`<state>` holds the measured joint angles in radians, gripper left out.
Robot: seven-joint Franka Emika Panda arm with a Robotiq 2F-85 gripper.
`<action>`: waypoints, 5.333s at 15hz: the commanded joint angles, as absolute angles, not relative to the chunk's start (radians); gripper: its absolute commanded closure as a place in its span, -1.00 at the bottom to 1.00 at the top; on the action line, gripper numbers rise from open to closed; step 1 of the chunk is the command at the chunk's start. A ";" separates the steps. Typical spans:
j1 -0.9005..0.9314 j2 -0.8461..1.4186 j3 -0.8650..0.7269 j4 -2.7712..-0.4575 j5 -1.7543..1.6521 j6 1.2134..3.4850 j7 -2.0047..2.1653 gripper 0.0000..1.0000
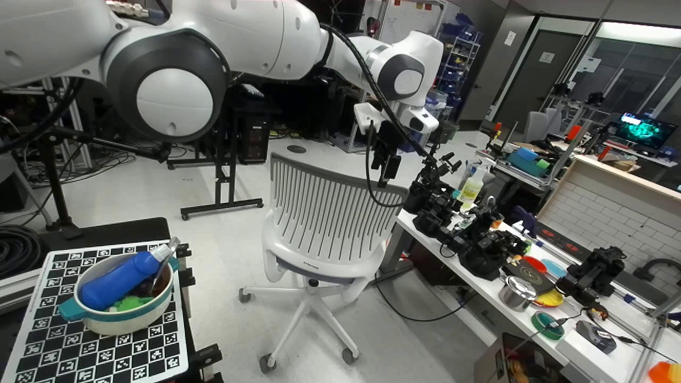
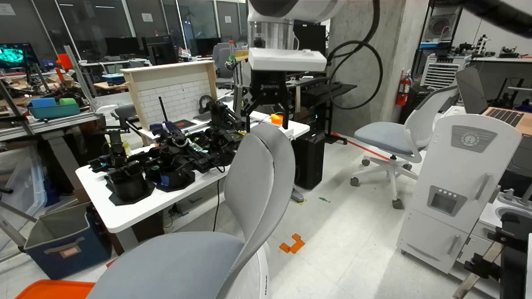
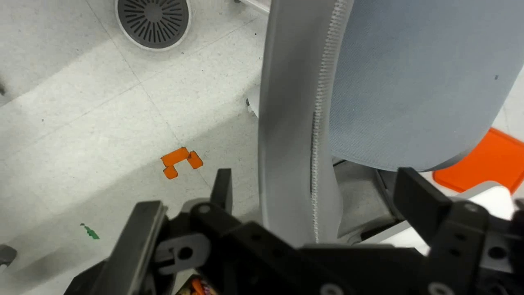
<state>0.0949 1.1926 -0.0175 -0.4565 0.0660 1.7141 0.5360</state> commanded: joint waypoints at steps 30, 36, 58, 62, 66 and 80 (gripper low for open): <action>0.194 1.292 -0.072 -0.473 0.007 1.820 0.726 0.89; 0.247 1.275 -0.002 -0.488 0.062 1.756 0.777 0.89; 0.311 1.299 0.085 -0.471 0.156 1.699 0.934 0.89; 0.295 1.292 0.084 -0.474 0.154 1.681 0.923 0.89; 0.275 1.288 0.086 -0.473 0.158 1.672 0.917 0.89; 0.213 1.283 0.110 -0.470 0.191 1.643 0.784 0.89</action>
<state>0.2322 1.2677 0.0858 -0.4549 0.1827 1.6866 0.8430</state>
